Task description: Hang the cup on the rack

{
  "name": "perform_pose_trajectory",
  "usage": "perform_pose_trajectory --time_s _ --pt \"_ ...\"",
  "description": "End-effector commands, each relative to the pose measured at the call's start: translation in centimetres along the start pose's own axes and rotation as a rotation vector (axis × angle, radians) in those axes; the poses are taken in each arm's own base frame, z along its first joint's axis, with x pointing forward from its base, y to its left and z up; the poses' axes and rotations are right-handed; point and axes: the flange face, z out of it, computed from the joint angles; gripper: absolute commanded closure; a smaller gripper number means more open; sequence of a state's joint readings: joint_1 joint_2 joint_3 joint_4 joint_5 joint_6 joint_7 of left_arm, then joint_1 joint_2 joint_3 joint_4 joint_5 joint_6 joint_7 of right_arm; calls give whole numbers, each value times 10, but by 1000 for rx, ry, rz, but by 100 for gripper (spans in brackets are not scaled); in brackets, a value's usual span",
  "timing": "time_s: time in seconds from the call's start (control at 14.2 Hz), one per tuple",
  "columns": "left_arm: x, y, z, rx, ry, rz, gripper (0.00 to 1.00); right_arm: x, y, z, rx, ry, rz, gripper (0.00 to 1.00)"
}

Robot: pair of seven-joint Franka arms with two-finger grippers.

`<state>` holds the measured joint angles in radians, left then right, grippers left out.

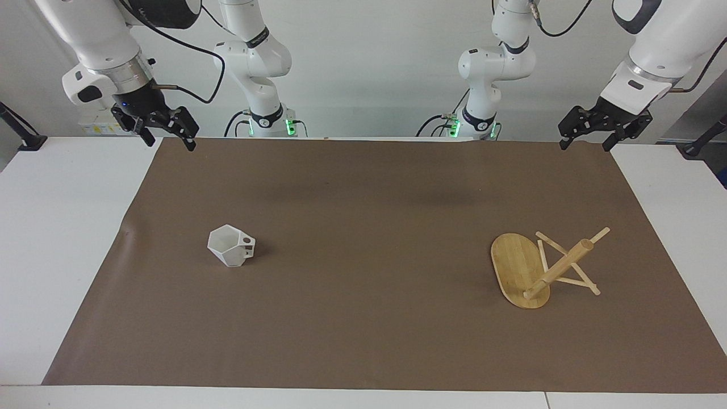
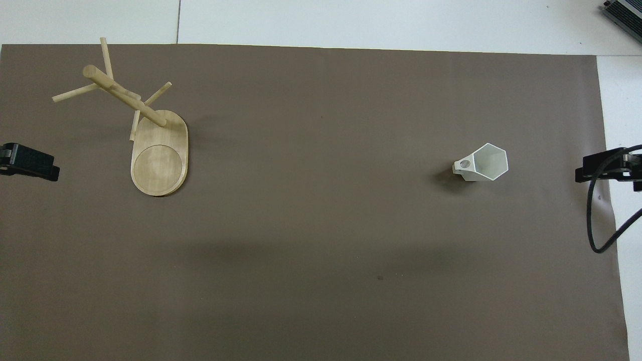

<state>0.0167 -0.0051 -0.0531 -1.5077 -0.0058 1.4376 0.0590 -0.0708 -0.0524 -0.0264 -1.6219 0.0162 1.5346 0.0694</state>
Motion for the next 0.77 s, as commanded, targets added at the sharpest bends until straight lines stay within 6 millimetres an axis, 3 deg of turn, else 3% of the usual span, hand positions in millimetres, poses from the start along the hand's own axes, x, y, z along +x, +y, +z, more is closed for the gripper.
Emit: perform_pose_trajectory --time_s 0.0,0.42,0.7 --pt "-7 -2 0 15 -10 4 0 -2 -1 3 16 8 9 0" --pt "-7 -2 0 15 -10 5 0 5 1 7 20 49 -11 0" --pt "-7 -2 0 15 -10 5 0 18 8 49 16 98 -120 0"
